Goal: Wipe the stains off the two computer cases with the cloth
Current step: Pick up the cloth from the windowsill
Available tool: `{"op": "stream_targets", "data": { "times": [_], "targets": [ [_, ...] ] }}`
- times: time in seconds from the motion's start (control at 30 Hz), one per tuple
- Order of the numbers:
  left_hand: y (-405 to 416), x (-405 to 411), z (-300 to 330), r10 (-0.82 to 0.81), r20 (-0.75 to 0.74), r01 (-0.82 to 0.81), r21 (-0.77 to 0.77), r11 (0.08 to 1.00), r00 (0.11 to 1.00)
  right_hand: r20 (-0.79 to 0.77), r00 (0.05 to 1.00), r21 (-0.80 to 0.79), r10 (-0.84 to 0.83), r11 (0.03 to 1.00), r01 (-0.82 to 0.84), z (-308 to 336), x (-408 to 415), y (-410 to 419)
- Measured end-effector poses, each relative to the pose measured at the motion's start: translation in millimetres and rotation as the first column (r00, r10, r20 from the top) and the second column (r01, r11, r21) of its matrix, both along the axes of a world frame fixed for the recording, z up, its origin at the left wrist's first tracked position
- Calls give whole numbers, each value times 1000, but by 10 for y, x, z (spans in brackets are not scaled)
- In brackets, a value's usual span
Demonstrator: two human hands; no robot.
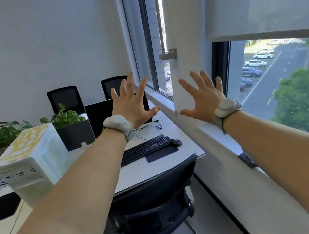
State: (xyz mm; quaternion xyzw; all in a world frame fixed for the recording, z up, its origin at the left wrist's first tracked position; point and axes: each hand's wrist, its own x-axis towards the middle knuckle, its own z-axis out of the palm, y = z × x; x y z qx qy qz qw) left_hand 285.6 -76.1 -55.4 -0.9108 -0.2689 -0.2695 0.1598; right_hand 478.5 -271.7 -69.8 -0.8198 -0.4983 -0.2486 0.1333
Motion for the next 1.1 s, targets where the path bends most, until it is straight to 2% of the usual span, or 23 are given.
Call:
{"op": "stream_targets", "data": {
  "times": [0.33, 0.53, 0.6, 0.87, 1.0, 1.1],
  "targets": [
    [-112, 1404, -500, -286, -207, 250, -184, 950, 935, -156, 973, -99, -169, 983, 155, -531, 1168, -344],
    [43, 2293, -981, -412, -216, 336, -315, 887, 885, -160, 925, -229, -345, 924, 305, -984, 1831, -350],
    [20, 2453, -1116, -430, -227, 351, -317, 881, 874, -178, 904, -269, -388, 903, 335, -1047, 1949, -366],
    [133, 3340, -1643, -536, -330, 343, -493, 800, 777, -198, 818, -407, -540, 805, 433, -1489, 2454, -214],
    [75, 3727, -1936, -627, -377, 264, -673, 691, 681, -238, 758, -523, -607, 737, 427, -1797, 2713, -259],
    [-7, 3864, -2113, -643, -394, 244, -696, 675, 657, -313, 709, -577, -632, 719, 387, -1930, 2869, -310]
  ]
}}
